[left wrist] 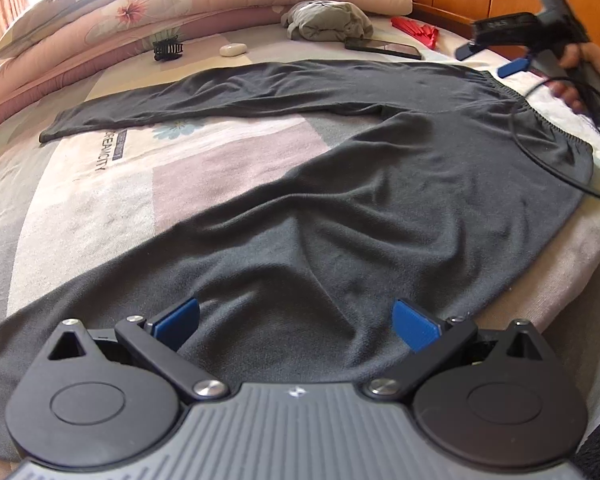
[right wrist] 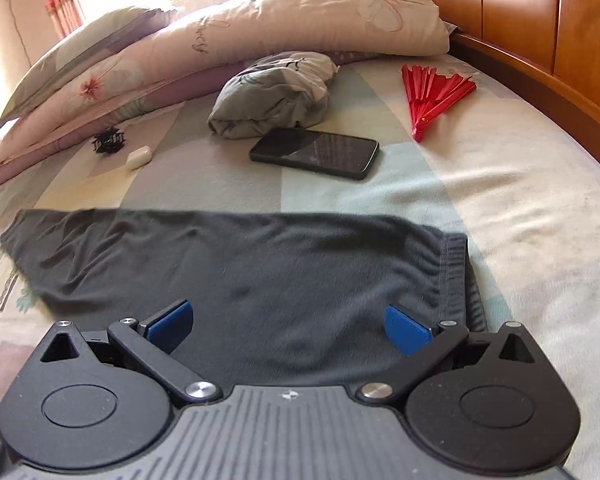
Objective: Fold clothes
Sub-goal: 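Move the right gripper to the elastic waistband edge of the grey sweatpants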
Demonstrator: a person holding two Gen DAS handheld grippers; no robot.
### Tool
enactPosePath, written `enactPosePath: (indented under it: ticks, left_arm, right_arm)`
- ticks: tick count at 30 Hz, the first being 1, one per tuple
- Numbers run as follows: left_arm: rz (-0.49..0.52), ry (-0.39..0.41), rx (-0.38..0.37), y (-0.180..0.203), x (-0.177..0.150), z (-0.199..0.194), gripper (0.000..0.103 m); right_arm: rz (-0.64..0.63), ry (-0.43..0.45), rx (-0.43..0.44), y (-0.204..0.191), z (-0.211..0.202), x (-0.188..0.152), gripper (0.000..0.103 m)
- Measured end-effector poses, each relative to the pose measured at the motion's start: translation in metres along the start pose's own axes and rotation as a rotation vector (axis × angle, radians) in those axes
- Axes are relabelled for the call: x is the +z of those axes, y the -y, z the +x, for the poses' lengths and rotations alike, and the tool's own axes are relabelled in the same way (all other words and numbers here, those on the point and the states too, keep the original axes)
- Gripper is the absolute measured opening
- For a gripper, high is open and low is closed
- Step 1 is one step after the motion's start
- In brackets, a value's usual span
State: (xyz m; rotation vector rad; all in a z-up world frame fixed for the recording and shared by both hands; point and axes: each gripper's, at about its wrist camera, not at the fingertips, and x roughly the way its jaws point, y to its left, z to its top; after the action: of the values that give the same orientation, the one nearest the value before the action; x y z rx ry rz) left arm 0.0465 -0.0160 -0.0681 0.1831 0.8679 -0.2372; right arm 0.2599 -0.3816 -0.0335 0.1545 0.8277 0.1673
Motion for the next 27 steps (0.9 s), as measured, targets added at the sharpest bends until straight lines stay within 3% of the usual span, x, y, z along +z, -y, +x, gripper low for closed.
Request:
enactPosePath:
  ticks: [5,8,12,18,24,27]
  left_arm:
    - [-0.001,0.021,0.0,-0.001,-0.005,0.001,0.102]
    - [-0.026,0.024,0.0,-0.003,-0.01,0.005,0.102]
    - [-0.035,0.011,-0.009,-0.002,-0.02,0.007,0.102]
    - [-0.045,-0.003,-0.035,-0.006,-0.033,-0.005,0.102]
    - [0.006,0.056,-0.024,-0.005,-0.009,-0.014,0.102]
    - [-0.005,0.064,-0.058,-0.002,-0.002,-0.002,0.102]
  right_arm:
    - [-0.038,-0.046,0.026,-0.014,-0.027,-0.061,0.103]
    - [-0.052,-0.068,-0.011,-0.021,-0.029,-0.102,0.103]
    - [-0.17,-0.014,-0.1,-0.038,-0.038,-0.139,0.103]
    - [-0.176,0.048,-0.112,-0.035,-0.058,-0.168,0.103]
    - [-0.163,0.071,-0.111,-0.032,-0.063,-0.175,0.103]
    - [-0.154,0.071,-0.125,-0.034,-0.062,-0.175,0.103]
